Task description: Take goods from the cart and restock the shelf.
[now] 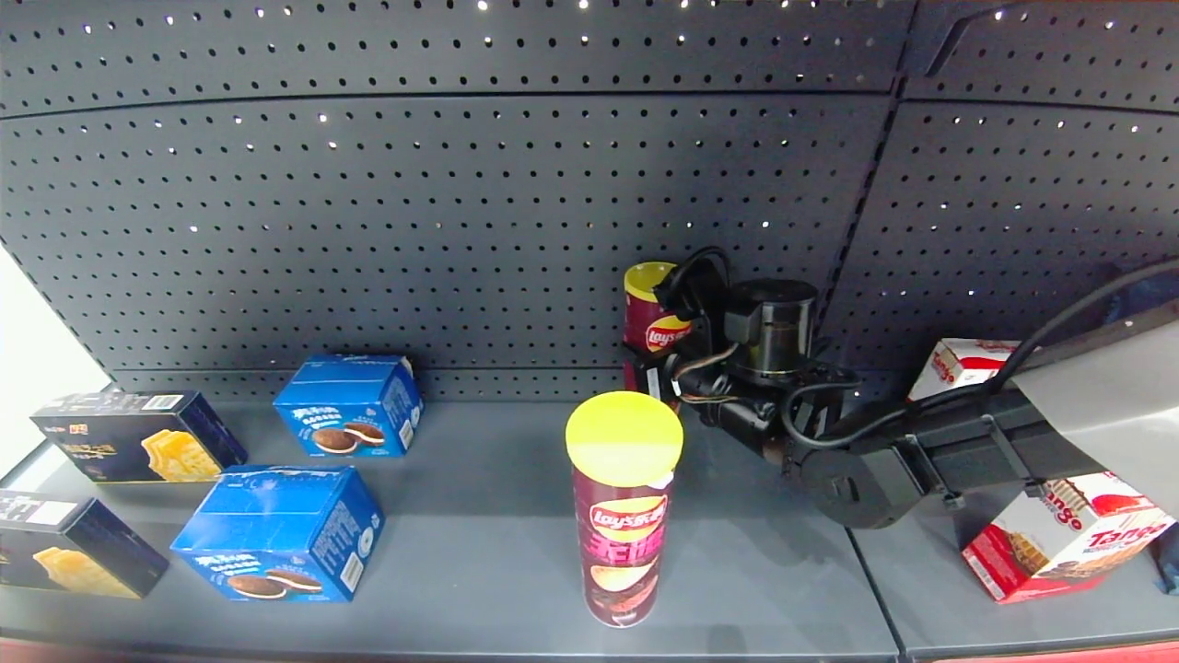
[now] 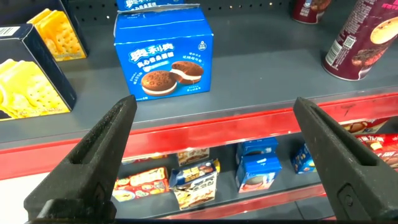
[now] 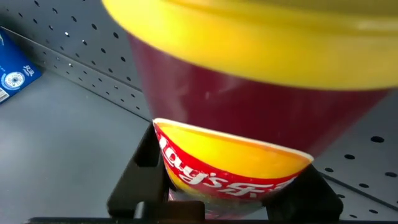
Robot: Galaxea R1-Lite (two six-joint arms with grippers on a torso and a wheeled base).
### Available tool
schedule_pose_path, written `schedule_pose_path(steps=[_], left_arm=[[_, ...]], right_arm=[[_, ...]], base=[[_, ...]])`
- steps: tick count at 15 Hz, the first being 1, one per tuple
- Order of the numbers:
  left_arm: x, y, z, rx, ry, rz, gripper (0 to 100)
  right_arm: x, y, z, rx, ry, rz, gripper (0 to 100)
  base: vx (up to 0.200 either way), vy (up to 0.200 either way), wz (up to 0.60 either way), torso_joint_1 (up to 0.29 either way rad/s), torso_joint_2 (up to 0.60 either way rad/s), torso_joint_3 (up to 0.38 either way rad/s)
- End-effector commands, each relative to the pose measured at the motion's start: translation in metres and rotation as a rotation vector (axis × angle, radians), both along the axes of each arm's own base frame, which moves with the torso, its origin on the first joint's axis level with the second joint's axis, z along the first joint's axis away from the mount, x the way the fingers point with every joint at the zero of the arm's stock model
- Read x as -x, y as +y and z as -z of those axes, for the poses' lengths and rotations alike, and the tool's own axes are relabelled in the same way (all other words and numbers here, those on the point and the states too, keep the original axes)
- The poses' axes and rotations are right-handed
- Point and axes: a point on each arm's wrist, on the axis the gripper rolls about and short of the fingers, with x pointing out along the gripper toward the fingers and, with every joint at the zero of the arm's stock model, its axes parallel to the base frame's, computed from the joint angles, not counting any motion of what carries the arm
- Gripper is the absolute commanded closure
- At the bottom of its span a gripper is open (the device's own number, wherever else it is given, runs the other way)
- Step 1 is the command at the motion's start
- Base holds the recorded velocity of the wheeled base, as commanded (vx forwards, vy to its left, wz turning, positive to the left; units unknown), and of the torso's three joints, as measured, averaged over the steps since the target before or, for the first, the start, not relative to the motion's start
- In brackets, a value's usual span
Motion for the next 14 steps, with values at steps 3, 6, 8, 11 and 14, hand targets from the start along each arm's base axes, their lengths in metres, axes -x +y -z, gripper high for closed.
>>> schedule_pose_path(steps=[3, 6, 8, 11, 14], left_arm=[[0.000, 0.000, 0.000, -0.001, -0.001, 0.001, 0], [0.000, 0.000, 0.000, -0.001, 0.000, 0.003, 0], [0.000, 0.000, 0.000, -0.001, -0.001, 0.008, 0], [0.000, 0.000, 0.000, -0.004, -0.001, 0.009, 0], [0.000, 0.000, 0.000, -0.006, -0.002, 0.009, 0]], right_arm=[[0.001, 0.002, 0.002, 0.005, 0.003, 0.002, 0], [0.003, 0.001, -0.002, 0.000, -0.003, 0.000, 0], [0.005, 0.000, -0.005, -0.005, -0.011, 0.023, 0], [0.019, 0.000, -0.006, -0.011, -0.017, 0.005, 0], [0.028, 0.003, -0.009, -0.024, -0.011, -0.013, 0]], base=[[0.000, 0.000, 0.00, 0.000, 0.00, 0.000], [0.000, 0.000, 0.00, 0.000, 0.00, 0.000], [0.000, 0.000, 0.00, 0.000, 0.00, 0.000], [0.000, 0.000, 0.00, 0.000, 0.00, 0.000], [0.000, 0.000, 0.00, 0.000, 0.00, 0.000]])
